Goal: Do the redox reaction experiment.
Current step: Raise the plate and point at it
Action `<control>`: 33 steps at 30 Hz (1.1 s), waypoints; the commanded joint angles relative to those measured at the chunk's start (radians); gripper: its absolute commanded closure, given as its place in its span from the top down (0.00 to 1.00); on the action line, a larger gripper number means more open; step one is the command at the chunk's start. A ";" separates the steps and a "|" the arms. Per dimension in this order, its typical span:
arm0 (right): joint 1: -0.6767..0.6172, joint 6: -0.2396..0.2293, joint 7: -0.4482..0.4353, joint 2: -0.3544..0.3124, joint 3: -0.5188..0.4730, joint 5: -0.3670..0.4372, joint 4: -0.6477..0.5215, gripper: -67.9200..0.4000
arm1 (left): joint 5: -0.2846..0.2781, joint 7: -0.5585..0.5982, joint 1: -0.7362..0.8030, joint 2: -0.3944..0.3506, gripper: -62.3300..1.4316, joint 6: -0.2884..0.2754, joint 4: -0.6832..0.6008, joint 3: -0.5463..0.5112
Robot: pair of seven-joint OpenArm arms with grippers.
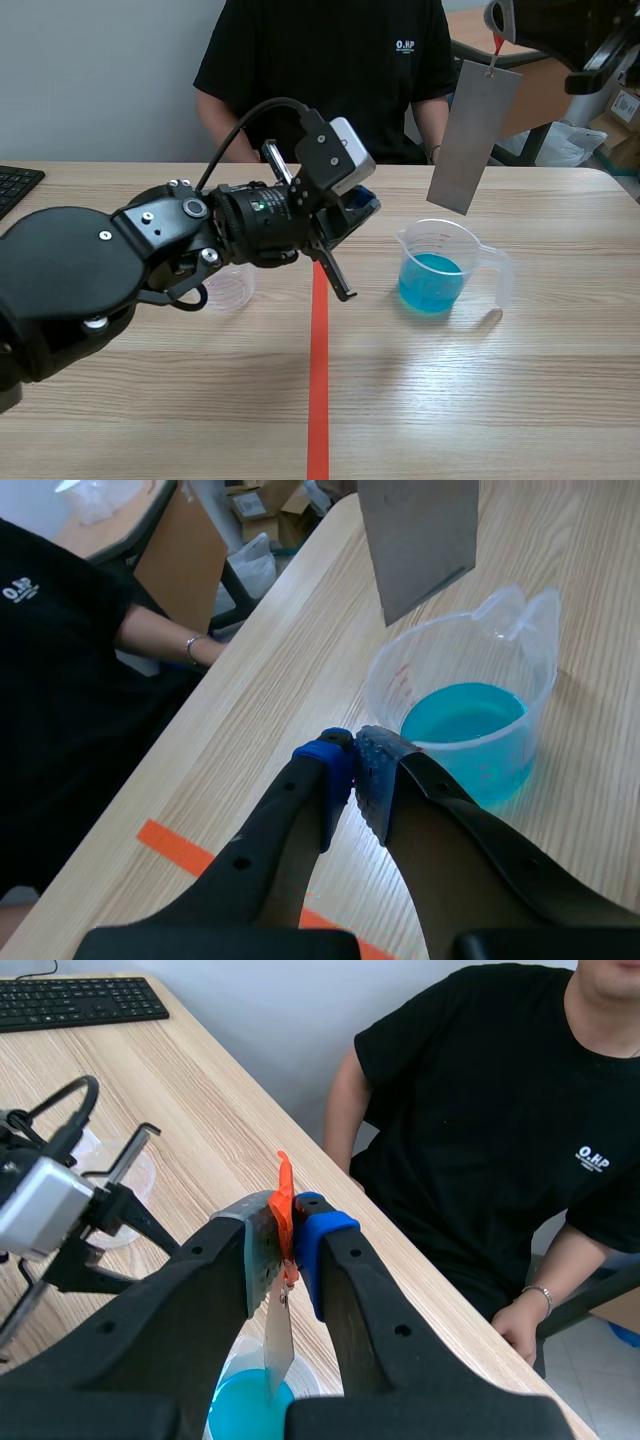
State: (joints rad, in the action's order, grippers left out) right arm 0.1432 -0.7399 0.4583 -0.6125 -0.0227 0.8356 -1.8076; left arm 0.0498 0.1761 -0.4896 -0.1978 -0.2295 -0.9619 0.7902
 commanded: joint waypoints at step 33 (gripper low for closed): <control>0.017 -0.006 -0.011 -0.013 -0.011 0.010 -0.013 0.03 | -0.031 0.071 -0.096 0.156 0.10 0.006 0.163 0.019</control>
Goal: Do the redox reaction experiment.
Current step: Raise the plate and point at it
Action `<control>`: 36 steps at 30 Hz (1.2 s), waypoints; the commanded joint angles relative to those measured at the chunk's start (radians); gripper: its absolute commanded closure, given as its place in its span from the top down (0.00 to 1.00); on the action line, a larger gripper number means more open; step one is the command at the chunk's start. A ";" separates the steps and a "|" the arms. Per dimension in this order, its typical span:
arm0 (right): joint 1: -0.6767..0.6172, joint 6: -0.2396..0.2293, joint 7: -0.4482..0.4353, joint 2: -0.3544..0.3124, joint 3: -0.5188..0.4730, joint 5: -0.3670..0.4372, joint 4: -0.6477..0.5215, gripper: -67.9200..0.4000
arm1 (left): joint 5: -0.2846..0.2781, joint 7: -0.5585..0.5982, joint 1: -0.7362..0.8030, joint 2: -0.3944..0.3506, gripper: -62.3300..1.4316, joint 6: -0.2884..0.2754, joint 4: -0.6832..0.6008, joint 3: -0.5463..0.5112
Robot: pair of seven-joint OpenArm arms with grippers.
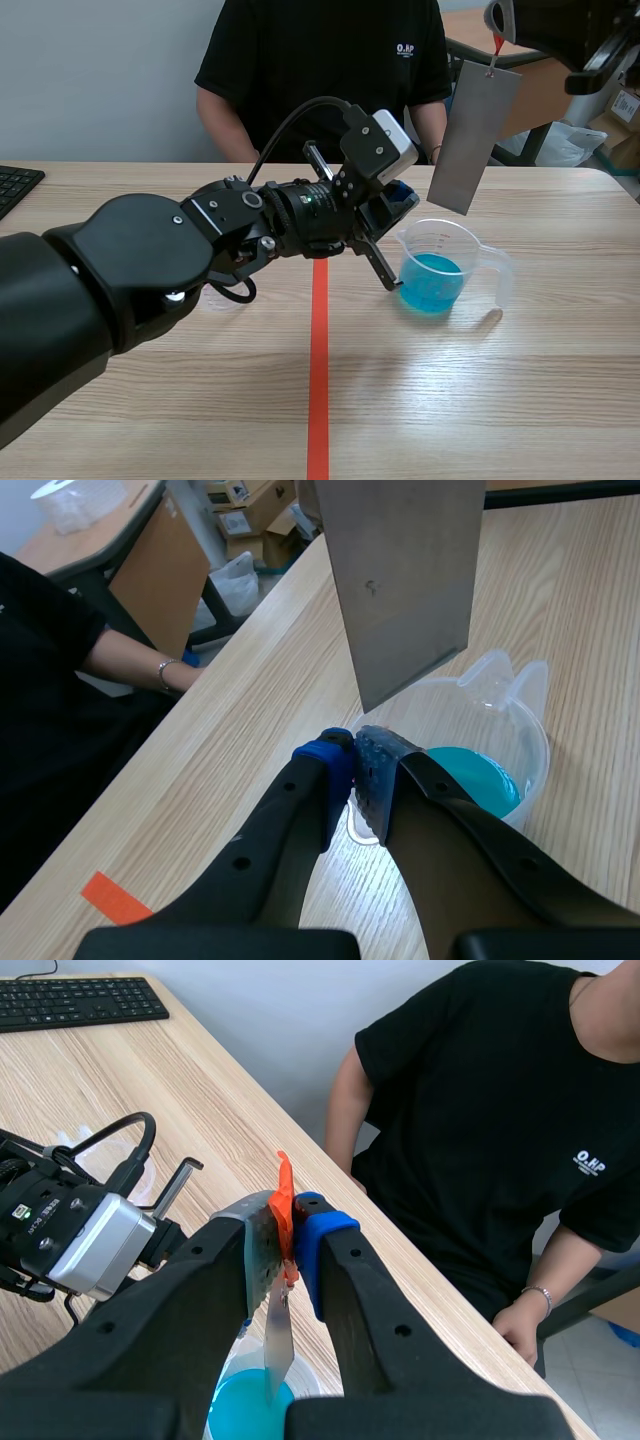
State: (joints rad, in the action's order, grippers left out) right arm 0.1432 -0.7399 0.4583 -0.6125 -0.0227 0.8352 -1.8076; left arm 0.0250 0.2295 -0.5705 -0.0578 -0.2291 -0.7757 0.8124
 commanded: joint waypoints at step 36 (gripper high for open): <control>0.017 -0.006 -0.011 -0.013 -0.011 0.011 -0.013 0.03 | -0.016 0.028 0.045 -0.120 0.10 0.036 -0.084 -0.006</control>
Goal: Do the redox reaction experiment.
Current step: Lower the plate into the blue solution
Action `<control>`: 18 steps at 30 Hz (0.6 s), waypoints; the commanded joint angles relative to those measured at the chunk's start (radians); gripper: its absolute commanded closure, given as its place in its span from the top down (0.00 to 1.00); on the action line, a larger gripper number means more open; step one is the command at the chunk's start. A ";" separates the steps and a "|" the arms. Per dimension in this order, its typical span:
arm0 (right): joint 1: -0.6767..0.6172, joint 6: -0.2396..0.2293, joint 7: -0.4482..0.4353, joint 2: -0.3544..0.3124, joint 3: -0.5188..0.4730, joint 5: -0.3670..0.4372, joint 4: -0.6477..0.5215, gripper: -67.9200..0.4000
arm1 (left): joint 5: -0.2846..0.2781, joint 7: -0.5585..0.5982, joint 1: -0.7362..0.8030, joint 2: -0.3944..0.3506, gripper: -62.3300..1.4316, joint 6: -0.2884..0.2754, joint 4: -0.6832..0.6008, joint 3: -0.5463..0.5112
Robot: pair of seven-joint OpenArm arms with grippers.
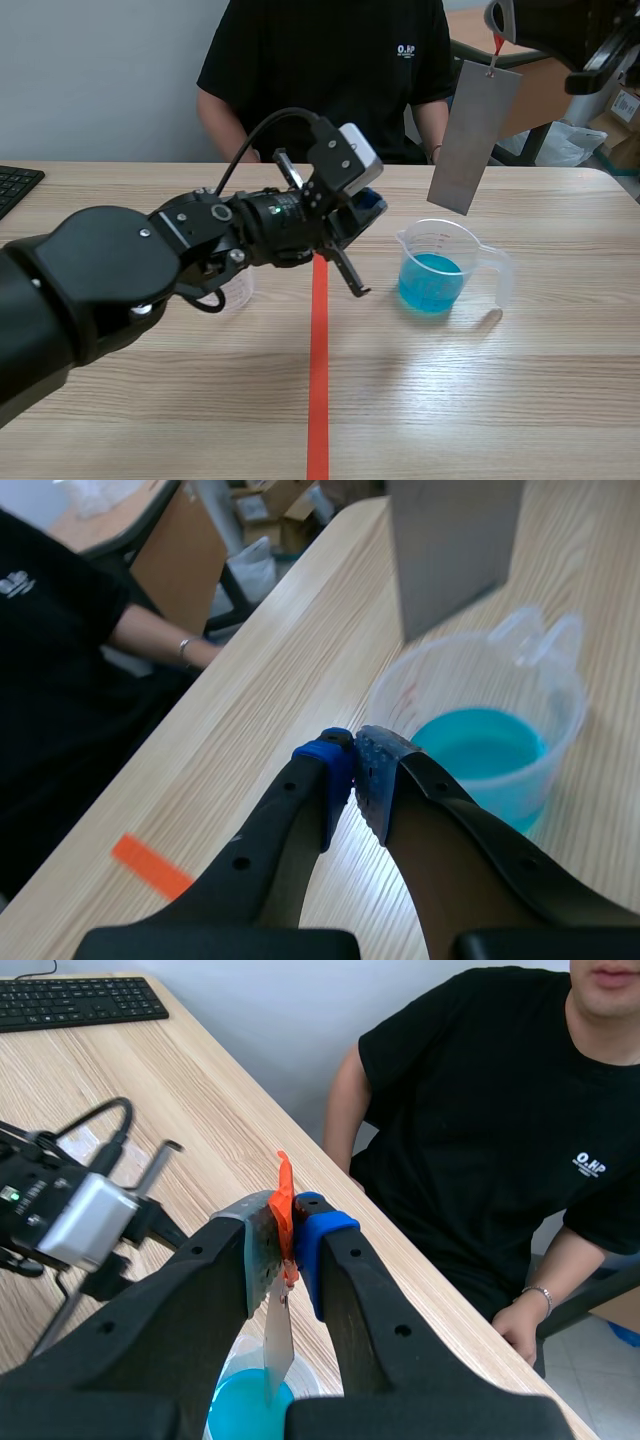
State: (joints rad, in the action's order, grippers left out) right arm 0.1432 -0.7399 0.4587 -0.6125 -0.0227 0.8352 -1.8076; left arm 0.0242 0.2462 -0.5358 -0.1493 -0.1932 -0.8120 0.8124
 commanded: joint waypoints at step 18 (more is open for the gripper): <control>-0.013 -0.006 -0.034 -0.010 -0.011 -0.010 -0.013 0.03 | -0.220 -0.056 0.771 -0.648 0.10 0.176 -0.695 -0.428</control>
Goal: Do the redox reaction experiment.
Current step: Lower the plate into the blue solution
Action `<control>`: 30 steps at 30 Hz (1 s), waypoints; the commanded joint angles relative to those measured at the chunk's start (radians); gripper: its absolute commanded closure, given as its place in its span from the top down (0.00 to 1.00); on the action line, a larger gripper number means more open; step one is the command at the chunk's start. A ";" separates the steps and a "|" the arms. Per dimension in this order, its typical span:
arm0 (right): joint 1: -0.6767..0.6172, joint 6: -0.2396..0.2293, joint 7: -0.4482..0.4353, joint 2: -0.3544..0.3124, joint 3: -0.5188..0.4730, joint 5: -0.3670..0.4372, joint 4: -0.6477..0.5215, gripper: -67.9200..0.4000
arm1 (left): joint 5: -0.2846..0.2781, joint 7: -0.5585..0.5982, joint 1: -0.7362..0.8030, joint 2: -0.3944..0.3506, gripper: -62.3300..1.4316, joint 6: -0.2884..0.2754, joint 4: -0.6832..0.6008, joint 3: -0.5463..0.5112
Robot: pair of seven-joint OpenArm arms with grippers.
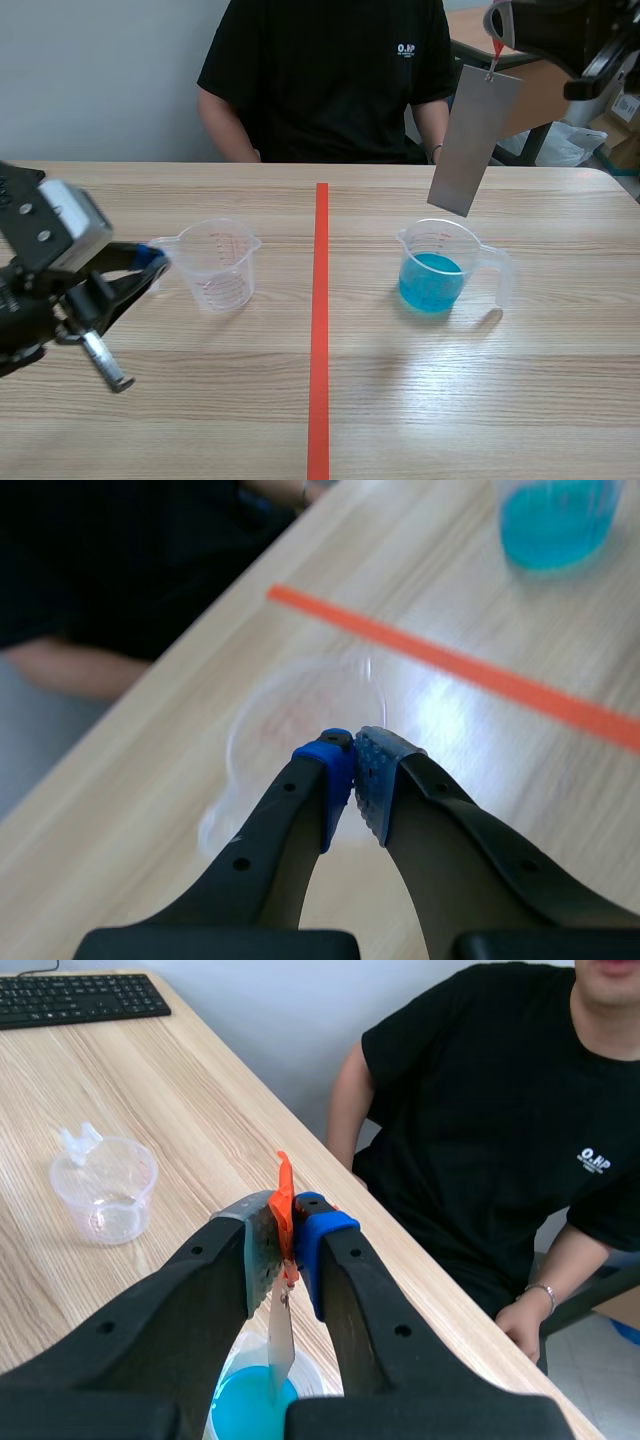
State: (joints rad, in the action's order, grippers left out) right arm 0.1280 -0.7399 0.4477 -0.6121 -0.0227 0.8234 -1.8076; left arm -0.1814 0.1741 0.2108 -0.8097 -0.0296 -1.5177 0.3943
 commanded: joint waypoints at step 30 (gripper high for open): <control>-0.031 -0.006 -0.293 0.001 0.070 -0.248 0.111 0.03 | -0.043 -0.006 0.945 0.378 0.10 0.098 -0.005 -0.518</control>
State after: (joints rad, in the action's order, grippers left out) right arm 0.0769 -0.7399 0.1699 -0.6090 0.0517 0.5735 -1.6974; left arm -0.2184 0.1562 1.1549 -0.4381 0.0681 -1.5135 -0.1268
